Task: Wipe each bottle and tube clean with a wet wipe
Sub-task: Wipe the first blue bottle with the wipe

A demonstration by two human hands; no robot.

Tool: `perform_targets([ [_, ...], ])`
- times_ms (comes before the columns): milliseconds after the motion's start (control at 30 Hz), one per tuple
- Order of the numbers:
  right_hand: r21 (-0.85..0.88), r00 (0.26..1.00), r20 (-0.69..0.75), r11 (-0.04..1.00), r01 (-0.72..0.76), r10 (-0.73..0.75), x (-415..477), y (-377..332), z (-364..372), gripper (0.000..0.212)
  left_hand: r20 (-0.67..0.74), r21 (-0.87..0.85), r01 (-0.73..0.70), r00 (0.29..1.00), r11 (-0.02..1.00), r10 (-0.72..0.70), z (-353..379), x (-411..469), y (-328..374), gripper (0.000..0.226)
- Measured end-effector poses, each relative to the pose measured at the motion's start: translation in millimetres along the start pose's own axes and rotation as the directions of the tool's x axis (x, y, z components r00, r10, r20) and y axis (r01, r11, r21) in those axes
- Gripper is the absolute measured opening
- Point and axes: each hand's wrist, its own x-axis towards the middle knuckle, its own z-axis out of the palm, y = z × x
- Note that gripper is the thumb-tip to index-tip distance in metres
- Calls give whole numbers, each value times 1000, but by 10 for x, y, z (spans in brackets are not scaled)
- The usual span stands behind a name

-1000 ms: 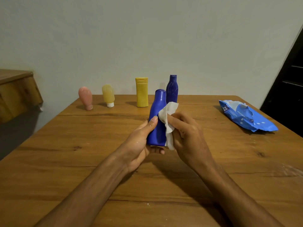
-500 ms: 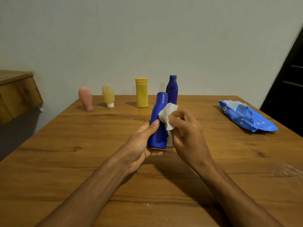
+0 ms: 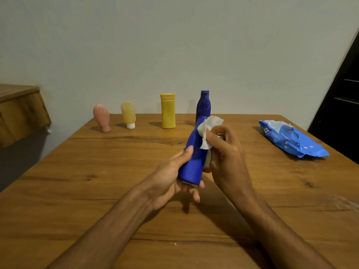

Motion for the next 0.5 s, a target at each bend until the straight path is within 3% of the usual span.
perform_targets([
  [100,44,991,127,998,43,-48,-77,-68,48,33,27,-32,-50,998,998,51,-8,8,14,60],
  [200,8,952,249,983,184,-180,-117,-183,93,38,-72,-186,-63,996,981,51,-36,36,14,64],
  [367,-46,902,299,940,338,-310,-128,-219,102,37,-111,-340,-18,994,940,-20,-107,48,61,80],
  [500,-82,917,288,947,310,-275,-102,-178,63,39,-113,-286,-36,994,958,4,-101,44,80,75],
])
